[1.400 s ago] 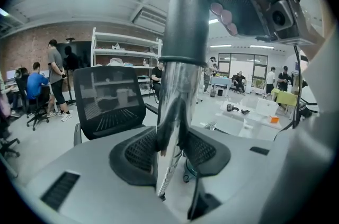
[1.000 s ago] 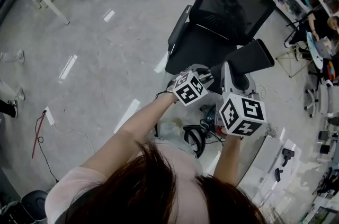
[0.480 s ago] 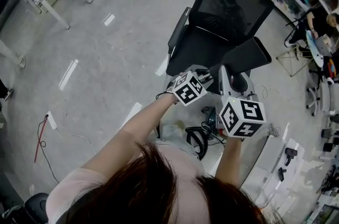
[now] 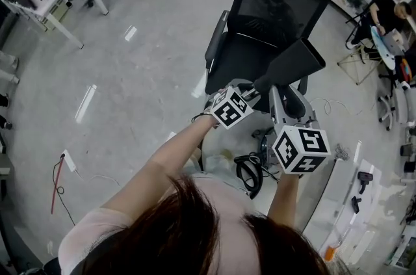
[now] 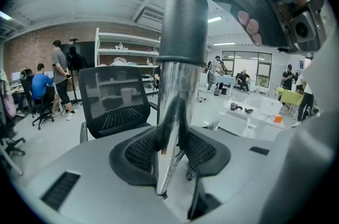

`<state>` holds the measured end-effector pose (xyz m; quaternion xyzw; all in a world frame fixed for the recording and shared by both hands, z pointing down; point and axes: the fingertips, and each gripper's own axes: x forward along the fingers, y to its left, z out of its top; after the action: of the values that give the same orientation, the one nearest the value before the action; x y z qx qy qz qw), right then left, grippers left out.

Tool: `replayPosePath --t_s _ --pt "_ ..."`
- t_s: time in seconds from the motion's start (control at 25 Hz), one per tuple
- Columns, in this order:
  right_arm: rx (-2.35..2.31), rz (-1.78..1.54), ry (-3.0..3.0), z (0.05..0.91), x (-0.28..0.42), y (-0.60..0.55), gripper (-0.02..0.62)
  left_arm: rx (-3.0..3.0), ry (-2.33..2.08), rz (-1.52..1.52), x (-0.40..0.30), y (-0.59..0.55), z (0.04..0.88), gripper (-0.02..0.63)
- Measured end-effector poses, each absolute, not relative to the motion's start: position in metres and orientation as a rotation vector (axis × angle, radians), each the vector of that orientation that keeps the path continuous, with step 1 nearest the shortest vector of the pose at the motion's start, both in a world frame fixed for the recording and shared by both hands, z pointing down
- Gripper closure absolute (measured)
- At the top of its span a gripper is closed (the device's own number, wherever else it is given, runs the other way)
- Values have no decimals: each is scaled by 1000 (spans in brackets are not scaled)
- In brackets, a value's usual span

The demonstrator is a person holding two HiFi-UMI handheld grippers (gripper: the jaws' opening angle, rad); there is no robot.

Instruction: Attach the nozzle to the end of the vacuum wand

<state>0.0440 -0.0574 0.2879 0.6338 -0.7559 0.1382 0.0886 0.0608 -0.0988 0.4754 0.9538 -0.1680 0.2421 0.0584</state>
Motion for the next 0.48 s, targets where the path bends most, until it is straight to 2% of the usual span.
replayPosePath --t_s 0.48 --pt "1976 394 -2179 286 36 -28 489 2891 -486 742 45 -94 469 446"
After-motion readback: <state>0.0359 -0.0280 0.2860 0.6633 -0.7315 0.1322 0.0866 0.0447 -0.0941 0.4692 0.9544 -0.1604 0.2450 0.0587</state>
